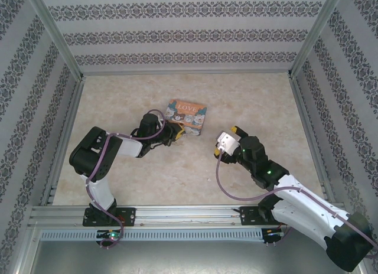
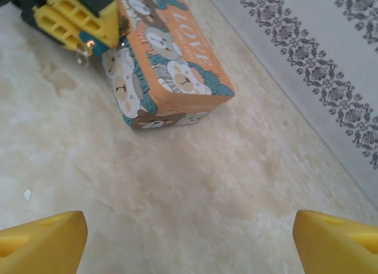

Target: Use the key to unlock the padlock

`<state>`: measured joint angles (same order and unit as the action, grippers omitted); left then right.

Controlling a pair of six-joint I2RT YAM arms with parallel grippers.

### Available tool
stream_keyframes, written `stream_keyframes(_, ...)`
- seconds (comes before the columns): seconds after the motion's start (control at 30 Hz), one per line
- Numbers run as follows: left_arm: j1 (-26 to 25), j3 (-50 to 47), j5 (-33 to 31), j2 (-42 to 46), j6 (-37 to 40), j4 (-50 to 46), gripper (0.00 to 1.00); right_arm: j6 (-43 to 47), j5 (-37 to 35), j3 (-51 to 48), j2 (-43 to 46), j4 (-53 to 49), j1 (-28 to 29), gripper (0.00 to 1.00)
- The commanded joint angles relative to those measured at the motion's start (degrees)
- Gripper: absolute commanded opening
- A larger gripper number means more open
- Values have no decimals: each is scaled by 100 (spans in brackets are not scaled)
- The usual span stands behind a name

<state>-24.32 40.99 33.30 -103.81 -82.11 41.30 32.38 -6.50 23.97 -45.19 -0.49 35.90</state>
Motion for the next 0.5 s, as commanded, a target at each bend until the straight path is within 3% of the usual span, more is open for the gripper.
stream_keyframes(0.0,-101,109,203,229,-12,-53,4,448,-395,-94,-62,151,202,89)
stream_keyframes(0.47,-268,170,307,449,-289,-226,4,941,-217,-583,-303,952,521,85)
